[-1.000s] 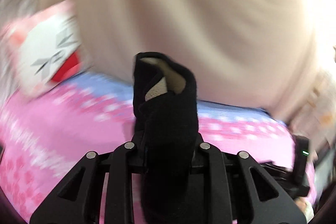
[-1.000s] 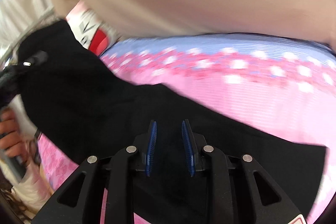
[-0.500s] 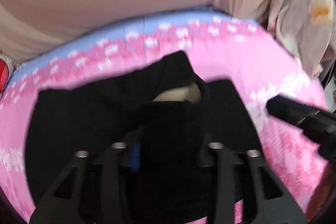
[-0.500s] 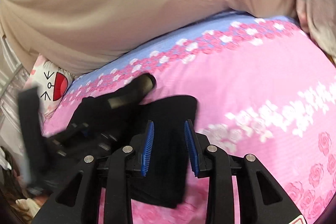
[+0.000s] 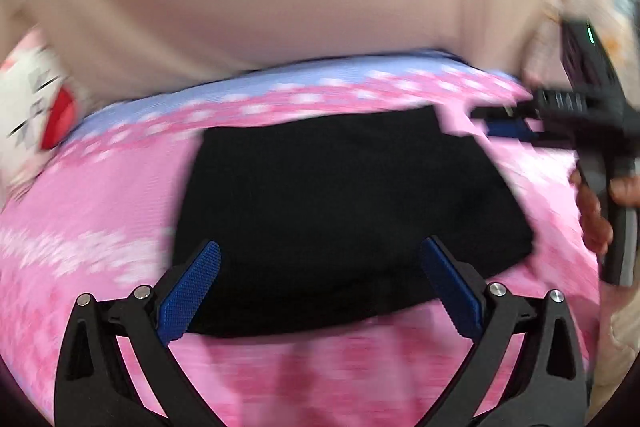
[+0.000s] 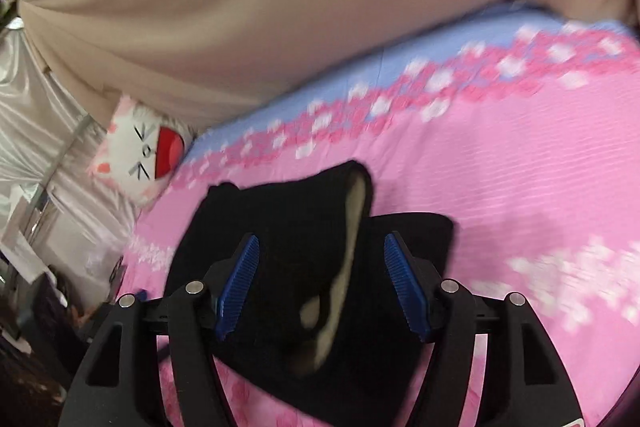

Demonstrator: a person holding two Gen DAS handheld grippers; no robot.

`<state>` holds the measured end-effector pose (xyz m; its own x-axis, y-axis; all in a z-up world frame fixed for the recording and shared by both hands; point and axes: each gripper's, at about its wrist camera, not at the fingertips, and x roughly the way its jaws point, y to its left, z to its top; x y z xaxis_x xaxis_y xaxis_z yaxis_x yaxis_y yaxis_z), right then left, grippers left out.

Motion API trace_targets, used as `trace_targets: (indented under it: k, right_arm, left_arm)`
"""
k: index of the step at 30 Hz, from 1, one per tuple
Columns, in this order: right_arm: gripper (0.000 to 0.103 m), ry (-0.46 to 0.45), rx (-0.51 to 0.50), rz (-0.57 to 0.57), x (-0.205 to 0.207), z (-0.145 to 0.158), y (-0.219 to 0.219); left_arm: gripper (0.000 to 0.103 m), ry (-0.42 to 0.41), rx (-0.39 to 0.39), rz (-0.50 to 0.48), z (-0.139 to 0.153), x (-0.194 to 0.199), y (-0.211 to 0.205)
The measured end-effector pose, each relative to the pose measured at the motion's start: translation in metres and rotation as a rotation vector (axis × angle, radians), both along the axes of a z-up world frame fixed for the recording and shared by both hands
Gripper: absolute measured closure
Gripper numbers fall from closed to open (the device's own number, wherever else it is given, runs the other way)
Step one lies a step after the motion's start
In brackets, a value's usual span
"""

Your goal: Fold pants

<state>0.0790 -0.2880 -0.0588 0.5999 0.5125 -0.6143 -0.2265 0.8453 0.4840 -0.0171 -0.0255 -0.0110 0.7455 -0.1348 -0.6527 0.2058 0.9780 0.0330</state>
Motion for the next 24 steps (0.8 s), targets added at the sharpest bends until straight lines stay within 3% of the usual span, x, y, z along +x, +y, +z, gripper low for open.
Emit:
trace_targets:
  k: [2,3,4,5,6,8,9,11,13,14,15,17,20,22,24]
  right_arm:
    - [0.040,0.020,-0.025,0.021,0.012,-0.010,0.020]
    - [0.048,0.000,-0.049,0.032,0.014,-0.013,0.031]
    - [0.063,-0.007,-0.084,0.038,0.018,-0.016,0.041]
    - [0.084,0.010,-0.099,0.051,0.022,-0.019,0.048]
    - [0.088,0.027,-0.075,0.046,0.023,-0.018,0.049]
    - [0.096,-0.033,-0.037,0.063,0.002,0.006,0.047]
    - [0.097,-0.098,-0.016,0.058,-0.021,0.028,0.040]
    - [0.097,-0.156,-0.028,0.032,-0.046,0.041,0.029]
    - [0.091,-0.067,-0.150,0.014,-0.035,0.013,0.026]
    - [0.079,0.020,-0.170,0.005,-0.025,-0.008,0.024]
    - [0.079,0.084,-0.132,-0.026,-0.023,-0.026,0.017]
    - [0.073,0.024,-0.045,-0.048,-0.042,-0.020,0.006]
    - [0.059,-0.056,-0.029,-0.054,-0.077,-0.006,-0.005]
    - [0.059,-0.044,-0.017,-0.023,-0.090,-0.011,-0.005]
    - [0.059,-0.034,-0.008,0.011,-0.099,-0.019,-0.002]
  left_arm:
    - [0.005,0.005,-0.023,0.084,0.002,0.006,0.032]
    - [0.005,0.009,-0.035,0.115,0.002,0.009,0.046]
    - [0.005,0.016,-0.044,0.138,0.002,0.013,0.056]
    - [0.005,0.026,-0.047,0.155,0.001,0.016,0.064]
    - [0.005,0.046,-0.049,0.184,-0.001,0.022,0.076]
    - [0.005,0.057,-0.069,0.214,0.000,0.024,0.093]
    - [0.005,0.063,-0.087,0.231,0.000,0.025,0.103]
    - [0.005,0.077,-0.114,0.242,-0.005,0.027,0.110]
    - [0.005,0.123,-0.127,0.235,-0.020,0.041,0.111]
    - [0.005,0.138,-0.129,0.227,-0.025,0.046,0.108]
    - [0.005,0.162,-0.114,0.223,-0.032,0.052,0.105]
    - [0.005,0.170,-0.098,0.227,-0.033,0.050,0.103]
    - [0.005,0.144,-0.138,0.191,-0.024,0.037,0.102]
    - [0.005,0.125,-0.160,0.135,-0.015,0.027,0.094]
    - [0.005,0.113,-0.168,0.020,-0.005,0.016,0.071]
